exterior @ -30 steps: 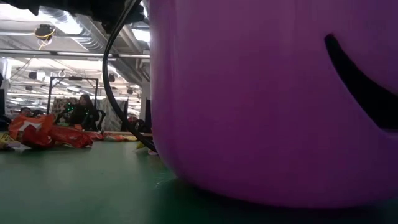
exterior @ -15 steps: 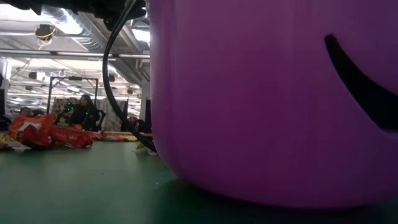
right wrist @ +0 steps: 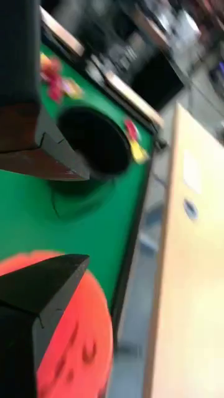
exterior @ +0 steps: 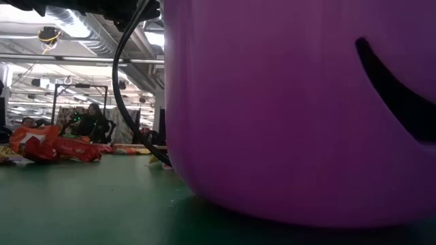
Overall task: Sort candy
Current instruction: Put the orange candy into the orange bucket
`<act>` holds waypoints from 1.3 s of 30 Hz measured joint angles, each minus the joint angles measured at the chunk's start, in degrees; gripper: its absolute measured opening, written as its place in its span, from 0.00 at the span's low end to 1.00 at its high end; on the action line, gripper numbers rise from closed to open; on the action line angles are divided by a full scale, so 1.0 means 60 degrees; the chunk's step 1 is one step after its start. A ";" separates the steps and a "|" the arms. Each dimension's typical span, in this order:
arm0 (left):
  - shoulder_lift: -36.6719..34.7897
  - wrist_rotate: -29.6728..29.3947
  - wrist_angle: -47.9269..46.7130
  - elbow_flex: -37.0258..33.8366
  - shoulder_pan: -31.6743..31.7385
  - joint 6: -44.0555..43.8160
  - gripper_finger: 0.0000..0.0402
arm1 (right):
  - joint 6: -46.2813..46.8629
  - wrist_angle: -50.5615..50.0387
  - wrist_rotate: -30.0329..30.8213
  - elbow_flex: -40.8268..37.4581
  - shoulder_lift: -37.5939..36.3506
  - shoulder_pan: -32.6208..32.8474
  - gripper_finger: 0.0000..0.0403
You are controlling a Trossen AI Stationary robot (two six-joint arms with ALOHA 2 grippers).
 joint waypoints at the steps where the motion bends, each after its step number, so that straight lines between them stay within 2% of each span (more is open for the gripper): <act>1: 0.0000 0.0116 -0.0013 0.0003 0.0000 -0.0109 0.36 | -0.0028 -0.0001 -0.0161 0.0000 -0.0015 0.0310 0.50; 4: 0.0000 0.0418 -0.0213 0.0000 -0.0004 -0.0202 0.36 | 0.0010 -0.0131 0.0025 -0.0004 -0.0101 0.1343 0.50; 10: 0.0000 0.0285 -0.0192 -0.0001 0.0116 -0.0208 0.36 | 0.0281 -0.0153 0.1719 -0.0004 -0.0074 0.3164 0.50; 18: 0.0003 0.0434 -0.0420 0.0000 0.0113 -0.0492 0.36 | 0.0286 -0.0149 0.2825 -0.0004 0.0340 0.4729 0.50; 25: 0.0002 0.0782 -0.0775 0.0003 0.0000 -0.0804 0.36 | 0.0465 -0.0119 0.3051 -0.0007 0.1071 0.5592 0.50; 29: 0.0000 0.0792 -0.1120 0.0003 -0.0225 -0.0969 0.36 | 0.0601 0.0232 0.3197 -0.0007 0.1368 0.6474 0.50; 35: 0.0000 0.0791 -0.1906 0.0003 -0.0486 -0.1624 0.36 | 0.0660 0.0387 0.4850 -0.0007 0.1750 0.7981 0.50; 39: 0.0004 0.0712 -0.2431 0.0003 -0.0705 -0.1827 0.36 | 0.1042 0.0340 0.5690 -0.0011 0.2208 0.8520 0.50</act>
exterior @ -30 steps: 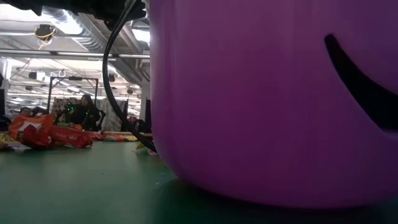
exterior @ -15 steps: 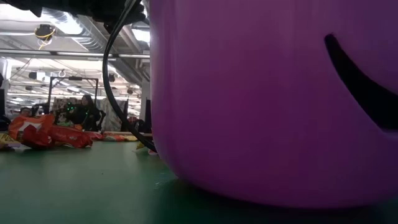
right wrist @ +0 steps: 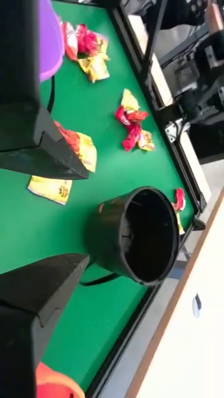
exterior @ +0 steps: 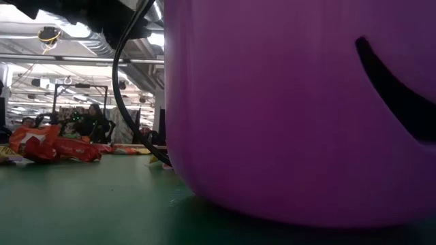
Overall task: Sort candy
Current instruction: Put the orange candy into the orange bucket
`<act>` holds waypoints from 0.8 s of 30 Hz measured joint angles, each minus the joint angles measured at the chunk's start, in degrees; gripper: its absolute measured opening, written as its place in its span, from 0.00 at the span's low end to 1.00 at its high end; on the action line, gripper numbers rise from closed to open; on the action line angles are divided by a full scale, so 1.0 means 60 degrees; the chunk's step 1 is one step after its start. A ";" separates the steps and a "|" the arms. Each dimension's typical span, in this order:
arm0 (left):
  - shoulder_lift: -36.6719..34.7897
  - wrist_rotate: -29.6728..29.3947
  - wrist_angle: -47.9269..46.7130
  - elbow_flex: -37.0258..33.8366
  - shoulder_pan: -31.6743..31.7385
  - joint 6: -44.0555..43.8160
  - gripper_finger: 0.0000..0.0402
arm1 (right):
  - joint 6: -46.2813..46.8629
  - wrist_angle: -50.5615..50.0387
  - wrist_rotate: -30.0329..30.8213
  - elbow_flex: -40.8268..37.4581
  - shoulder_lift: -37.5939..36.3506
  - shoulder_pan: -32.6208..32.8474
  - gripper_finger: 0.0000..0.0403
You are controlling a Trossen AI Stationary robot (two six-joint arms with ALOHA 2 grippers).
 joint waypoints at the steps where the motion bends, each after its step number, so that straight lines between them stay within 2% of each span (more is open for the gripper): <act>1: 0.0000 -0.0062 -0.0010 0.0000 -0.0033 -0.0003 0.36 | 0.0072 -0.0004 0.0021 0.0000 0.0134 0.0053 0.50; 10: -0.0004 0.0295 -0.0687 0.0000 -0.0136 0.0174 0.36 | 0.0772 0.0118 -0.0725 -0.0004 0.1067 0.0143 0.50; 24: -0.0002 0.0273 -0.0794 0.0000 -0.0147 0.0100 0.36 | 0.0723 0.1071 -0.0874 -0.0004 0.1129 0.0127 0.50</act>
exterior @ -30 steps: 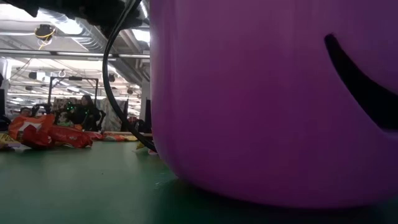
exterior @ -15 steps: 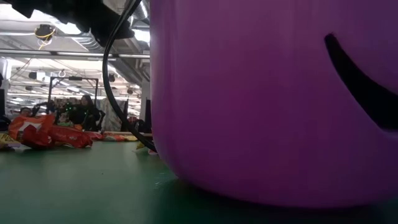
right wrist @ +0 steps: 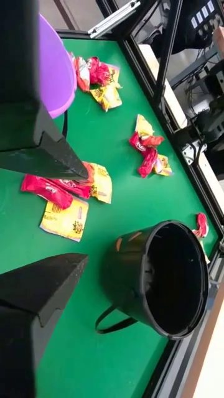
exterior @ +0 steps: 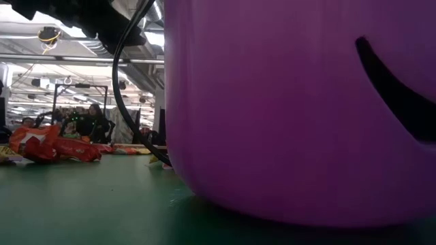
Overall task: Sort candy
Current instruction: Put the orange candy into the orange bucket
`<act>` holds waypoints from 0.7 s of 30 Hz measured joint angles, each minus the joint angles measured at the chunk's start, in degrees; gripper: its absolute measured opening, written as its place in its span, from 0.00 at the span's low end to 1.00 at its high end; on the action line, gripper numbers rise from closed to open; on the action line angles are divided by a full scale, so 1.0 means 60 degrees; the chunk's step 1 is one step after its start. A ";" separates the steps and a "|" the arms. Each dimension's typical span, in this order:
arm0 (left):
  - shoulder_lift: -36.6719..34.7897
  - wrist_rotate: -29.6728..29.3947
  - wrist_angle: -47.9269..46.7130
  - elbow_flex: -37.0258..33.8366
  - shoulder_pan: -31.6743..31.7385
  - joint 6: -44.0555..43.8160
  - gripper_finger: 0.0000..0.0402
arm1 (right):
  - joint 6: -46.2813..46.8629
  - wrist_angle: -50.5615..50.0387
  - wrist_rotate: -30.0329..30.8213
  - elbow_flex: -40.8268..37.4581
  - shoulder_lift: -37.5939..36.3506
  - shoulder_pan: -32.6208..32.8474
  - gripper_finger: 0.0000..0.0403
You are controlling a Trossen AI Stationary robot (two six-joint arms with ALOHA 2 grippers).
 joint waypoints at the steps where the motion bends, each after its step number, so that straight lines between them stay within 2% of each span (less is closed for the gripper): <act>1: 0.0000 0.0010 -0.0005 0.0000 0.0000 0.0000 0.36 | -0.0001 0.0011 0.0000 0.0000 0.0000 -0.0006 0.50; 13: -0.0002 0.0022 -0.0616 0.0000 0.0000 -0.0260 0.36 | -0.0569 0.0002 0.0000 0.0000 0.0007 -0.0006 0.50; 21: 0.0104 -0.0051 -0.2090 0.0000 -0.0004 -0.1141 0.36 | -0.0763 0.0102 -0.0014 -0.0042 0.0009 0.0087 0.50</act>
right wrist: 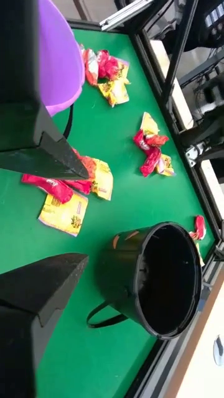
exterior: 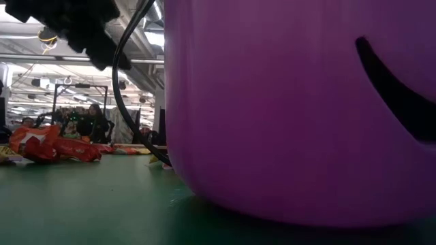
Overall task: Sort candy
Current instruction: Put the orange candy into the orange bucket
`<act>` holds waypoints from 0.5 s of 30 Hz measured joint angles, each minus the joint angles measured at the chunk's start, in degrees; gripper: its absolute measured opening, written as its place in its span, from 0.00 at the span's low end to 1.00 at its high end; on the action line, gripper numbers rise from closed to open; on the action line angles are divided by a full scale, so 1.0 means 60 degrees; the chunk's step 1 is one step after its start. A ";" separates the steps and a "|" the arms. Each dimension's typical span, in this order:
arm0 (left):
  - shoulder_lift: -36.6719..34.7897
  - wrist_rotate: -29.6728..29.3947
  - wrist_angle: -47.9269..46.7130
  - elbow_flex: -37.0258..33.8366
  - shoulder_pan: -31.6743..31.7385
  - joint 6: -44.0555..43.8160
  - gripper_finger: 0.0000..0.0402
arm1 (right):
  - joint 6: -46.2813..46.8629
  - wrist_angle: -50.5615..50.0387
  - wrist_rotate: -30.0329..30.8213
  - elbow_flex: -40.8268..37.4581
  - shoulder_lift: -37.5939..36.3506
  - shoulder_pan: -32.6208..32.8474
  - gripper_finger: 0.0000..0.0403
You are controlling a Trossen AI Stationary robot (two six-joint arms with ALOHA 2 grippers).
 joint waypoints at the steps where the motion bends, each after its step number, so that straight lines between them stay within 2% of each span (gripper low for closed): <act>1: 0.0056 -0.0019 -0.0286 0.0000 0.0000 -0.0114 0.36 | -0.0026 0.0153 0.0032 -0.0096 -0.0002 0.0100 0.50; 8: 0.0726 -0.0251 -0.1758 0.0004 0.0000 -0.0847 0.36 | -0.0015 0.0728 0.0308 -0.0890 -0.0020 0.0403 0.50; 15: 0.1827 0.0036 -0.2683 0.0004 -0.0446 -0.1540 0.36 | -0.0012 0.1317 0.0247 -0.1401 -0.0020 0.0403 0.50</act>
